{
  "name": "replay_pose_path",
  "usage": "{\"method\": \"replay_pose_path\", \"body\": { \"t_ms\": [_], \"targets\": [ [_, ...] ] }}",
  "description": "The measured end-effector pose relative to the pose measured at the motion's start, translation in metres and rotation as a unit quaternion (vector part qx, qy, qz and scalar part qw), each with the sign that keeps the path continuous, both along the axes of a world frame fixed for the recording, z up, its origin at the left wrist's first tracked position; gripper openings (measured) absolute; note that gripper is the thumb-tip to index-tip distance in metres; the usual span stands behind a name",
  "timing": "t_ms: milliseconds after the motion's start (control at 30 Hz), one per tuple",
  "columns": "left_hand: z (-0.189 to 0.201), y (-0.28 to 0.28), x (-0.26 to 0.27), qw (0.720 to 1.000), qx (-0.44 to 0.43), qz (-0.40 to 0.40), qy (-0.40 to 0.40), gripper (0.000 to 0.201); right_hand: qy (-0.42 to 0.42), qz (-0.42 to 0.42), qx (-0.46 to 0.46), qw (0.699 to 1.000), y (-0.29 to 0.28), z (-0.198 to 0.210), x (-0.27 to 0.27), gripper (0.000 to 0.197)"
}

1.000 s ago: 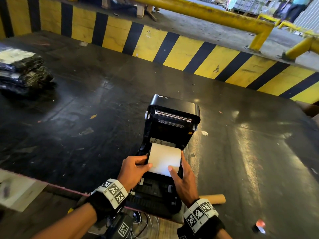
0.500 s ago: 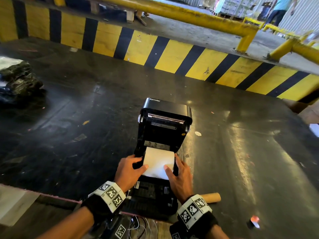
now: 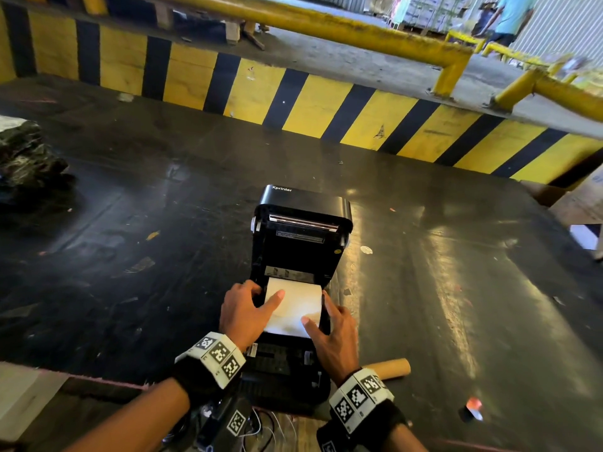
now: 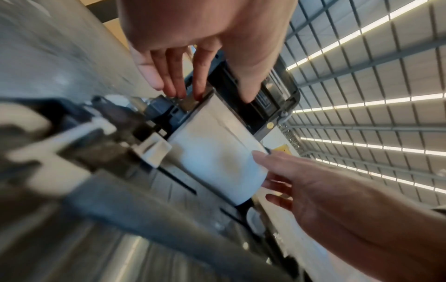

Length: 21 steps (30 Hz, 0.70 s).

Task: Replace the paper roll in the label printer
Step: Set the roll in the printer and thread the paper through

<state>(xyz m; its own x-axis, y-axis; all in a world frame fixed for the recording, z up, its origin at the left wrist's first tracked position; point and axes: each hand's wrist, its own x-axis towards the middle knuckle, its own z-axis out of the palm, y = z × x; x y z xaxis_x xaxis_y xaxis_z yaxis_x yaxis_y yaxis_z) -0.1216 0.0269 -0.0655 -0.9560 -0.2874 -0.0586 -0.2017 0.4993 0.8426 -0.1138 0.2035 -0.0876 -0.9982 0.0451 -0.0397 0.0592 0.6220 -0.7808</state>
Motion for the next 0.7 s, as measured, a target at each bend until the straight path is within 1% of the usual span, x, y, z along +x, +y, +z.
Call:
{"method": "replay_pose_path", "body": {
  "t_ms": [67,100,167,233,300,400,467,533,700],
  "targets": [
    [-0.005,0.001,0.0,1.0,-0.029,-0.012,0.004,0.04,-0.004,0.0,-0.043,0.999,0.002,0.001,0.005,0.061],
    [-0.008,-0.001,0.001,0.999,-0.026,-0.022,0.006,0.041,-0.005,-0.014,-0.072,0.997,0.006,-0.001,0.005,0.056],
    [-0.012,-0.004,0.005,0.999,-0.006,-0.041,0.005,0.043,-0.015,-0.066,-0.129,0.989,0.016,-0.006,0.005,0.04],
    [-0.012,-0.007,0.01,0.998,0.003,-0.059,-0.001,0.04,-0.03,-0.091,-0.136,0.986,0.025,-0.011,0.005,0.023],
    [-0.012,-0.008,0.016,0.997,-0.001,-0.075,-0.01,0.037,-0.032,-0.086,-0.132,0.987,0.028,-0.013,0.007,0.017],
    [-0.013,-0.011,0.02,0.995,-0.022,-0.093,-0.023,0.042,-0.008,-0.065,-0.132,0.989,0.023,-0.009,0.007,0.013],
    [-0.012,-0.011,0.02,0.994,-0.033,-0.1,-0.028,0.045,0.0,-0.036,-0.124,0.992,0.016,-0.005,0.007,0.016],
    [-0.009,-0.009,0.018,0.994,-0.038,-0.095,-0.04,0.042,0.002,-0.026,-0.101,0.995,0.01,-0.003,0.005,0.025],
    [-0.006,-0.008,0.016,0.994,-0.057,-0.07,-0.054,0.026,0.02,-0.049,-0.043,0.998,0.003,0.0,0.001,0.027]
  ]
}}
